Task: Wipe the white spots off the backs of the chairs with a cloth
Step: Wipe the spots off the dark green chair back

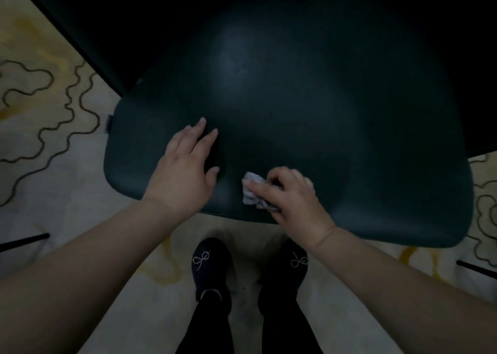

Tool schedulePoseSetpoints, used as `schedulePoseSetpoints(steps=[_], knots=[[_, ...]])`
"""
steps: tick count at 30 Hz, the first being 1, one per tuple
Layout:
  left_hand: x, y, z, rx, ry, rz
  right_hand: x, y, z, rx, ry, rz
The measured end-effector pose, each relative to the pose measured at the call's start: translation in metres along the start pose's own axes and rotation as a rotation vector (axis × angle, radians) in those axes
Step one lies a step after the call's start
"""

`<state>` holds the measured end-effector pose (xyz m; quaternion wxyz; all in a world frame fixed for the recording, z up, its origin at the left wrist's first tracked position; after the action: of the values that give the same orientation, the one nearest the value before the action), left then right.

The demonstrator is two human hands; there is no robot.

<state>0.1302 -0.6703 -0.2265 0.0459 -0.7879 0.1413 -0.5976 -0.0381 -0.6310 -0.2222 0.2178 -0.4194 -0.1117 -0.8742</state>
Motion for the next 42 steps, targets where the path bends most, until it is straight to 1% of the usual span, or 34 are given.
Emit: schedulePoseSetpoints(steps=[1,2,4,6,8,11,12,13,14,15,17,18,19,20,23,25,27,30,31,33,34,37,38,39,42], knots=[[0.001,0.0,0.001,-0.003,0.005,0.003,0.004,0.003,-0.004,-0.01,0.014,-0.004],[0.001,0.0,0.003,0.0,0.014,0.01,0.011,0.008,-0.009,-0.044,0.032,-0.044],[-0.002,-0.003,0.006,-0.002,0.054,0.038,0.025,0.024,-0.023,-0.168,0.047,-0.176],[-0.008,-0.006,0.009,-0.003,0.119,0.088,0.027,0.036,-0.029,-0.268,0.029,-0.232],[-0.013,-0.009,0.011,0.01,0.161,0.119,0.015,0.033,-0.015,-0.227,0.009,-0.192],[-0.014,-0.013,0.012,0.036,0.142,0.106,-0.017,0.0,0.012,-0.059,-0.016,-0.012],[-0.015,-0.015,0.013,0.044,0.137,0.105,-0.023,-0.013,0.017,-0.028,-0.027,0.048],[-0.015,-0.017,0.014,0.05,0.135,0.105,-0.024,-0.023,0.018,-0.016,-0.035,0.074],[-0.016,-0.019,0.014,0.056,0.133,0.106,-0.02,-0.026,0.016,-0.015,-0.034,0.054],[-0.016,-0.021,0.015,0.059,0.127,0.102,-0.012,-0.025,0.01,-0.026,-0.03,-0.001],[-0.016,-0.024,0.017,0.062,0.111,0.081,0.009,-0.008,-0.009,-0.115,-0.017,-0.152],[-0.015,-0.025,0.017,0.063,0.106,0.07,0.017,0.003,-0.018,-0.174,-0.015,-0.209],[-0.015,-0.026,0.017,0.064,0.103,0.06,0.021,0.011,-0.024,-0.217,-0.017,-0.234],[-0.015,-0.026,0.018,0.068,0.097,0.051,0.019,0.016,-0.023,-0.225,-0.025,-0.23],[-0.014,-0.027,0.017,0.087,0.073,0.035,0.001,0.0,-0.004,-0.108,-0.05,-0.136],[-0.012,-0.026,0.016,0.102,0.056,0.029,0.001,-0.01,0.0,-0.083,-0.011,-0.099],[-0.008,-0.022,0.016,0.112,0.039,0.017,0.014,0.005,-0.01,-0.122,0.025,-0.149],[0.0,-0.008,0.021,0.132,0.01,-0.009,0.046,0.06,-0.036,-0.255,0.03,-0.327],[0.003,-0.002,0.024,0.14,0.004,-0.018,0.052,0.079,-0.045,-0.303,0.03,-0.352],[0.007,0.01,0.028,0.154,0.003,-0.034,0.048,0.1,-0.046,-0.348,0.016,-0.309],[0.008,0.015,0.03,0.162,0.0,-0.037,0.04,0.1,-0.038,-0.315,0.001,-0.262],[0.009,0.025,0.031,0.171,-0.015,-0.023,0.012,0.068,-0.004,-0.084,0.009,-0.098],[0.01,0.026,0.032,0.173,-0.025,-0.02,0.009,0.061,-0.002,-0.057,0.046,-0.066],[0.011,0.026,0.032,0.171,-0.034,-0.018,0.012,0.062,-0.006,-0.058,0.084,-0.077],[0.012,0.028,0.032,0.152,-0.041,-0.01,0.043,0.106,-0.033,-0.132,0.133,-0.275]])
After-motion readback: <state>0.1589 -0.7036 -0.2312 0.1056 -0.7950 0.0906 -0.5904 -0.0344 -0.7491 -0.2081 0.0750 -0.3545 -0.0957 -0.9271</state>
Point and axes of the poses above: each hand's wrist, its own y-axis towards the middle knuckle, its own x-axis out of the back of the hand, z = x × y, the point moved 9 cm from there along y, towards the middle knuckle, and after that the axes turned 6 degrees about y, right-handed, at the moved point
